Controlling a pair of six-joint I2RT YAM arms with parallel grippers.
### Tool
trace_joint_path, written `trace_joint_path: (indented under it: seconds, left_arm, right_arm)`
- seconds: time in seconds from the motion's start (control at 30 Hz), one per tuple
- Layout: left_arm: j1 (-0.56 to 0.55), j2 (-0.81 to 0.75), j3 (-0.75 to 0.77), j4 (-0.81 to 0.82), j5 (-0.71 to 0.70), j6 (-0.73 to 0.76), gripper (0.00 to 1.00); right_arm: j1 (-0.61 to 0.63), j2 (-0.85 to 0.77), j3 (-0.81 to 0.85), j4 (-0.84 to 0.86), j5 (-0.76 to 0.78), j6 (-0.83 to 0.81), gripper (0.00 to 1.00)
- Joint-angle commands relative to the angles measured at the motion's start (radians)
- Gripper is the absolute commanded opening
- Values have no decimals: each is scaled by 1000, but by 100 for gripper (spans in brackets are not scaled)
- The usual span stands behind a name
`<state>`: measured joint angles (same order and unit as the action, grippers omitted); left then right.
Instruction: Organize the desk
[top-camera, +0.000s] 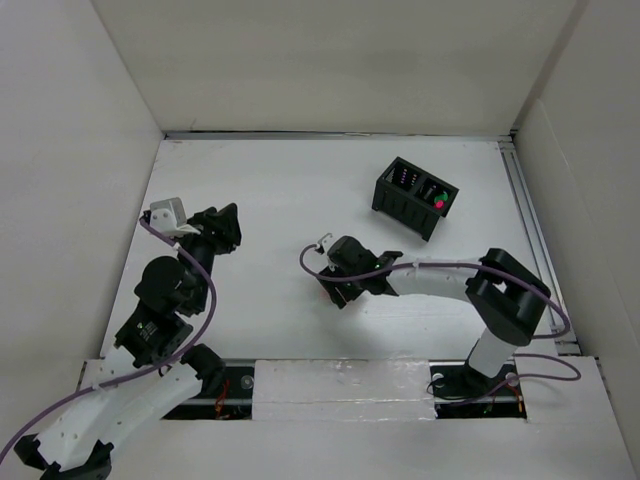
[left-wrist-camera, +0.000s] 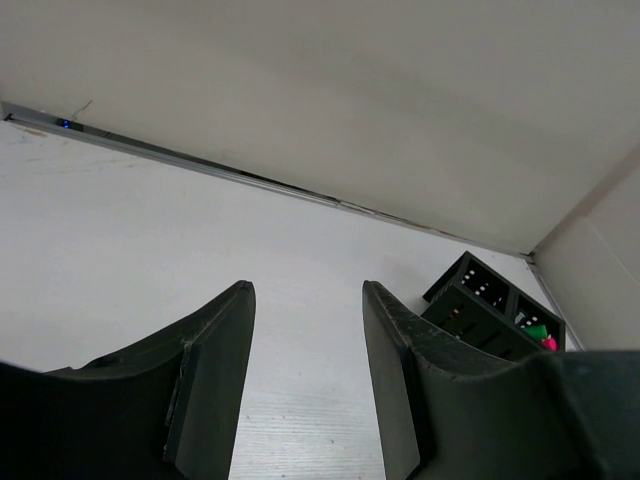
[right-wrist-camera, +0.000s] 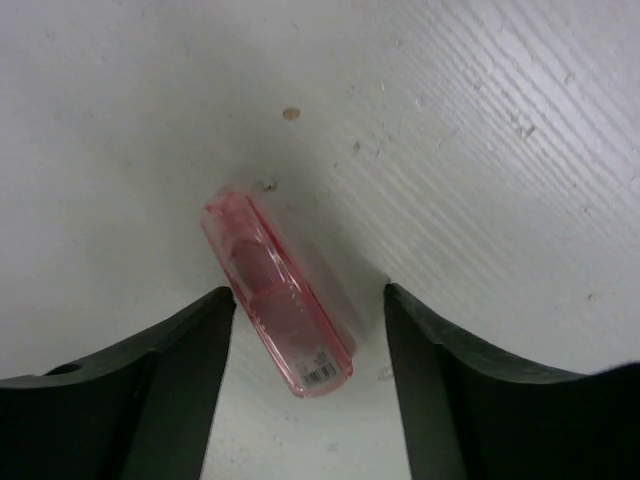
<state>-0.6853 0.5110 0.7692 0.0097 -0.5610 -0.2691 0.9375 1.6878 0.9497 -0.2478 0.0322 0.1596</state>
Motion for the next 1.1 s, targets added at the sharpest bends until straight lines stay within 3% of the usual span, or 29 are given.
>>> trace_joint_path:
  seconds: [0.0,0.23,0.47,0.63,0.8,0.87,0.9,1.07]
  left_arm:
    - [6,21,41,27,-13,19,43]
    - [6,3,32,35,-14,19,43]
    - [6,18,38,29,-8,16,43]
    - [6,27,38,32,7,18,44]
    - [6,73,50,21,70,21,47]
    - [6,106,67,3,105,21,48]
    - [6,131,83,-7,133,21,51]
    - [6,138,85,-7,154,28,54]
  right_arm:
    - [6,53,26,33,-12,-3,64]
    - [6,49,-12,48,-25,40,25]
    - [-57,-57,-2,79,-3,83,9]
    - [-209,-206,32,193,-58,136,9]
    - [-385,-264,110,315,4,175,10]
    - [-426,-260,124,370,53,181,10]
    - [-512,-225,136,454,101,182,11]
    - [-607,-122,240,519,91,195,11]
